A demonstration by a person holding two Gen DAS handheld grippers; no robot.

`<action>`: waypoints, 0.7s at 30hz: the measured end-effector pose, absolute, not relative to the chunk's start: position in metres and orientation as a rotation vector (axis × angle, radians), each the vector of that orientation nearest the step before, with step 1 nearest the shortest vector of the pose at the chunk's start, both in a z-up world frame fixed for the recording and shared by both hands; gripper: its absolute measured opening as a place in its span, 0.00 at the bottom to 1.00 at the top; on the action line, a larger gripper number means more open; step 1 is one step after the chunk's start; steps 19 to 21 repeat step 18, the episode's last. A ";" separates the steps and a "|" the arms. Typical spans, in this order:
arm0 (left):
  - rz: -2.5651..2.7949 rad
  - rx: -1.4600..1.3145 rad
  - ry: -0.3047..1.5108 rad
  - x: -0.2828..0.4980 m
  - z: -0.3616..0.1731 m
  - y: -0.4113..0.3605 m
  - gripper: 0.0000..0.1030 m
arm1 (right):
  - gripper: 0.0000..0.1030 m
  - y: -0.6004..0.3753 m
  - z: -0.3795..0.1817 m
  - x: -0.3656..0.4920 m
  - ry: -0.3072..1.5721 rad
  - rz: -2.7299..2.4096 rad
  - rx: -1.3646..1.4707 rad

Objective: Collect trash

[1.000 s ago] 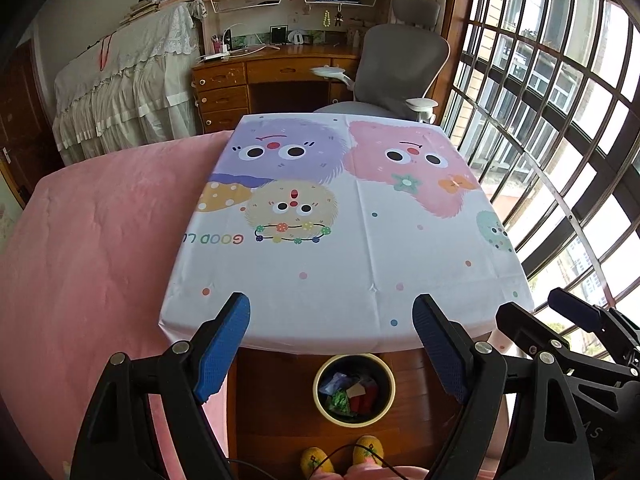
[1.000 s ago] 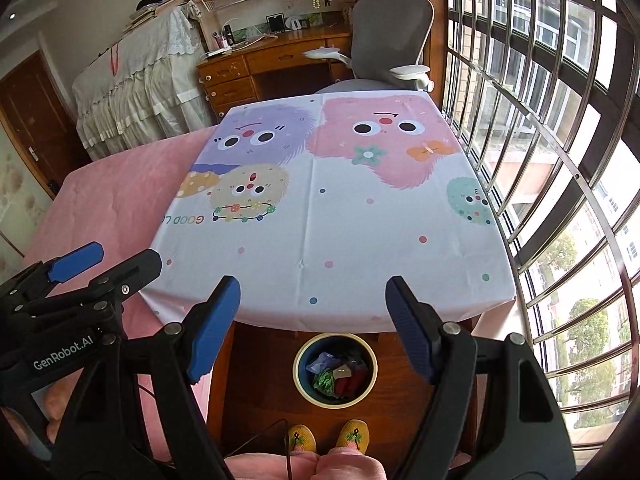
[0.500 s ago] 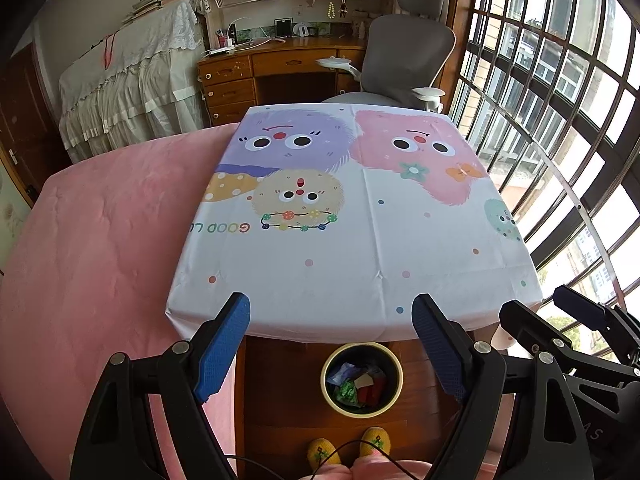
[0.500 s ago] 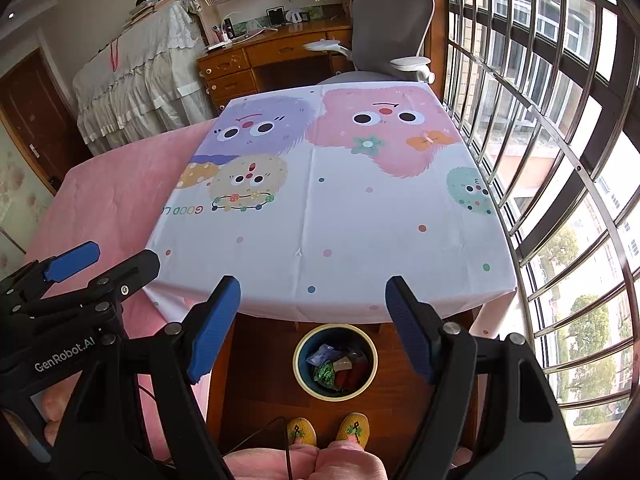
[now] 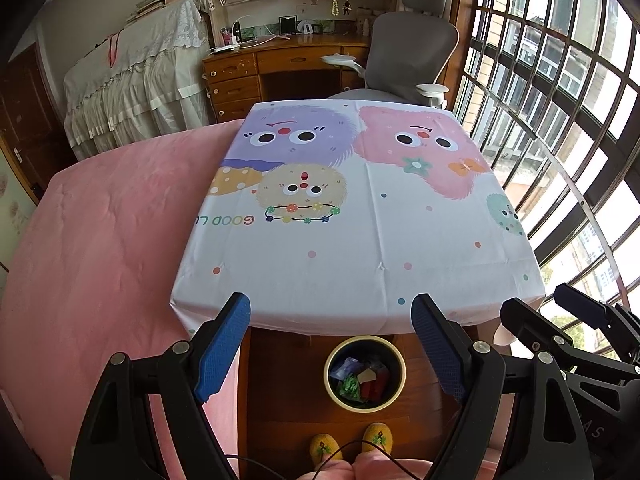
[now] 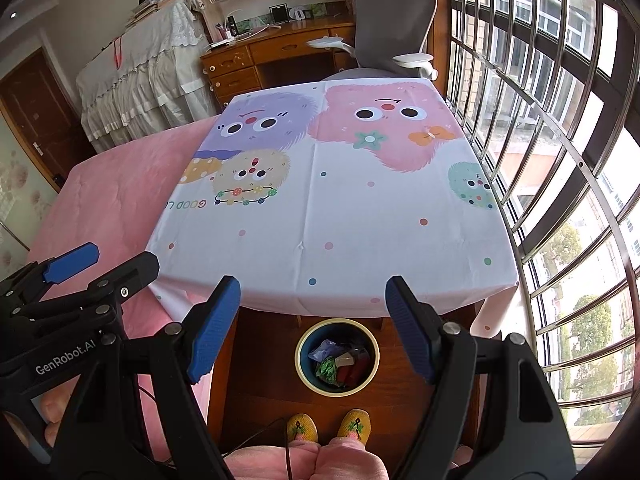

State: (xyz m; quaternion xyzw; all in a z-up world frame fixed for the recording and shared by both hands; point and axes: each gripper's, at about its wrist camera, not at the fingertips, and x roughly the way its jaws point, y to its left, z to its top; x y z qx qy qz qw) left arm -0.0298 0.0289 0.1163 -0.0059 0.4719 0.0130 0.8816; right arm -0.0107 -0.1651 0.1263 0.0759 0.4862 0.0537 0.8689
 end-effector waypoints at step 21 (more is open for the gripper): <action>0.048 -0.016 1.006 -0.036 0.107 0.029 0.82 | 0.71 -0.163 0.125 -0.016 1.022 0.113 0.161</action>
